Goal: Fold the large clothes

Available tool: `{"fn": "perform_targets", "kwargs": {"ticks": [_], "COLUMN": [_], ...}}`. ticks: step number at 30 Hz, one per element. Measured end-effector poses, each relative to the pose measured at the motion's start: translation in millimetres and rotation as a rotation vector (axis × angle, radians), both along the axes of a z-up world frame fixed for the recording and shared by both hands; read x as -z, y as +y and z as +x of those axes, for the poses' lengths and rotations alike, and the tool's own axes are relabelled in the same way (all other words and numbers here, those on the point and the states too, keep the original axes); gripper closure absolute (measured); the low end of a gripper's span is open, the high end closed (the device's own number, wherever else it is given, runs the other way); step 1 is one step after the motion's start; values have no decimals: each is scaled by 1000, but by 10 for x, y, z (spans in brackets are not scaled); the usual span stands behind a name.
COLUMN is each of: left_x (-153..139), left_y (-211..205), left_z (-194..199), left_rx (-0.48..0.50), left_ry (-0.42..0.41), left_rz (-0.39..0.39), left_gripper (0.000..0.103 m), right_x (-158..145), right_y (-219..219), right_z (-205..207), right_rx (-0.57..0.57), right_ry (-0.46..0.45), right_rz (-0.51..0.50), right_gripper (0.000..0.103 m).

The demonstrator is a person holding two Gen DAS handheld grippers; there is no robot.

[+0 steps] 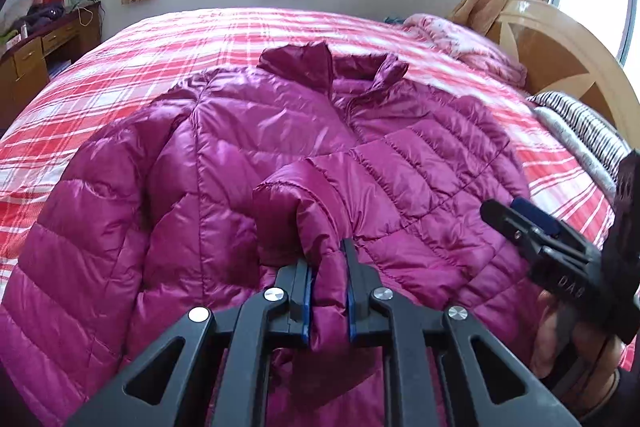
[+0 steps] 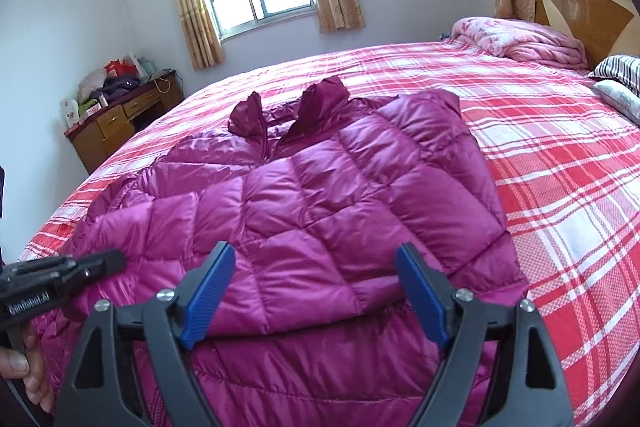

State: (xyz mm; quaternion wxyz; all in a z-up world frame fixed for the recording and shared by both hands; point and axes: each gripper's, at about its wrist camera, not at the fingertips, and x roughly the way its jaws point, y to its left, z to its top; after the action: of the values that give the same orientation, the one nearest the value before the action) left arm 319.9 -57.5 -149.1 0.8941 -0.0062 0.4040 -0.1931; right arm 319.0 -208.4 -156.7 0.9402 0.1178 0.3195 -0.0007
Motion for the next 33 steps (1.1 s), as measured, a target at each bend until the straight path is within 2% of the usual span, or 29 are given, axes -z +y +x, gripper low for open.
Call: {"fn": "perform_targets", "kwargs": {"ticks": [2,3,5,6,8,10,11,13,15,16,19,20,21,24,27,30,33], "left_x": [-27,-79,-229,-328,-532,-678,-708,-708,-607,-556,-301,-228,-141,27,183,259,314], "left_y": [20,34,74,92,99,19,-48,-179,-299,-333,-404,-422,-429,-389,-298,-232,-256], "left_z": [24,7,-61,-108,-194,-220,-199,-139,-39,6,180,239,297,400,498,552,586], "left_rx": [-47,-71,-136,-160,-190,-150,-130,-98,-64,-62,-56,-65,-79,-107,-123,-120,-110], "left_ry": [7,-17,-91,-137,-222,-276,-286,-286,-271,-258,-194,-182,-167,-124,-58,-11,18], "left_rz": [30,46,85,89,68,21,24,30,30,37,44,64,88,115,113,80,77], "left_gripper": [68,62,43,38,21,14,14,14,14,14,14,14,14,14,14,13,10], "right_x": [48,80,108,112,127,121,97,-12,-216,-315,-514,-527,-517,-387,-86,116,148], "right_y": [6,17,46,82,146,164,137,24,-174,-278,-565,-627,-687,-731,-749,-843,-845], "right_z": [103,167,224,247,253,245,203,101,27,20,223,338,488,876,1139,1177,1134], "right_rx": [3,0,-2,-5,-8,-19,-33,-34,9,48,126,131,132,113,101,93,89], "right_ry": [69,105,143,154,168,172,165,143,100,76,51,55,64,85,172,225,244], "right_rz": [-3,-8,-28,-49,-89,-98,-79,-36,-32,-40,-67,-69,-64,-91,-140,-124,-141], "right_gripper": [17,17,15,13,12,12,13,23,33,34,41,49,52,52,53,53,52]}}
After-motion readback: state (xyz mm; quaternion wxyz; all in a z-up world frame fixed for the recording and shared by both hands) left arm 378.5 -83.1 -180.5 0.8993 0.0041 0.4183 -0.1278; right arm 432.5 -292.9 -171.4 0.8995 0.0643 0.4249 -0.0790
